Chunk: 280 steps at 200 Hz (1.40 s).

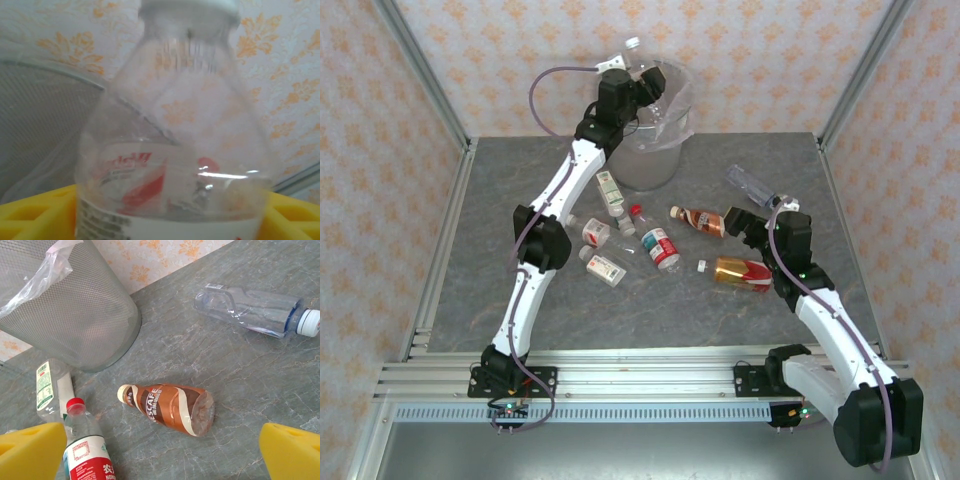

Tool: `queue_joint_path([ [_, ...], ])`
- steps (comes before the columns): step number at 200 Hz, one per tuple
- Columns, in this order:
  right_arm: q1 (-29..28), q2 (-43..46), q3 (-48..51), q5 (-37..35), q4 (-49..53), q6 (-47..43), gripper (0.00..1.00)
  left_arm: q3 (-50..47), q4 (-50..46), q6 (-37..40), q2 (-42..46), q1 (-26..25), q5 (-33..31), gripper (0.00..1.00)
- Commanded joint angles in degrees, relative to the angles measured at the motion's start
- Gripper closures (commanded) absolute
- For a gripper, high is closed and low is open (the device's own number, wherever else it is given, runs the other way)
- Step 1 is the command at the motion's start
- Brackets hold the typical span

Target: Put the plastic bottles in the bin

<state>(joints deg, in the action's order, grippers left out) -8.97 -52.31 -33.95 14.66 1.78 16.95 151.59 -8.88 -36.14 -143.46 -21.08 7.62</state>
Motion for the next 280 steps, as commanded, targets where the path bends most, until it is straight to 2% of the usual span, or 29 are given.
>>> queue_joint_path([
  [1,-0.43,0.79,0.86,0.54,0.52,0.70,0.01,2.61,1.35,1.70,0.41,-0.45,3.66,0.21],
  [63,-0.43,0.45,1.08,0.50,0.28,0.92,0.01,2.61,-5.15,5.20,5.46,-0.36,4.21,0.09],
  [102,-0.43,-0.19,1.68,0.23,-0.23,1.32,0.01,2.64,-12.77,7.98,9.39,-0.37,4.09,0.00],
  [152,-0.43,-3.27,1.31,-1.98,1.05,2.60,0.01,2.25,-17.86,10.33,13.78,-0.17,6.74,0.00],
  [188,-0.43,-4.20,0.50,-3.43,4.30,2.32,0.01,0.18,-20.33,9.28,16.76,0.07,7.18,0.00],
  [219,-0.43,-4.85,-1.32,-5.44,9.79,1.56,0.01,-12.57,-15.93,7.96,23.93,0.43,8.01,0.00],
  [258,-0.43,-6.91,-2.38,-2.41,11.81,0.02,0.01,-35.02,-4.86,7.13,37.51,0.73,6.00,0.00],
  [280,-0.42,-9.42,-3.37,-0.35,10.97,-0.88,0.01,-44.26,-1.60,7.11,43.03,0.86,4.86,0.00],
])
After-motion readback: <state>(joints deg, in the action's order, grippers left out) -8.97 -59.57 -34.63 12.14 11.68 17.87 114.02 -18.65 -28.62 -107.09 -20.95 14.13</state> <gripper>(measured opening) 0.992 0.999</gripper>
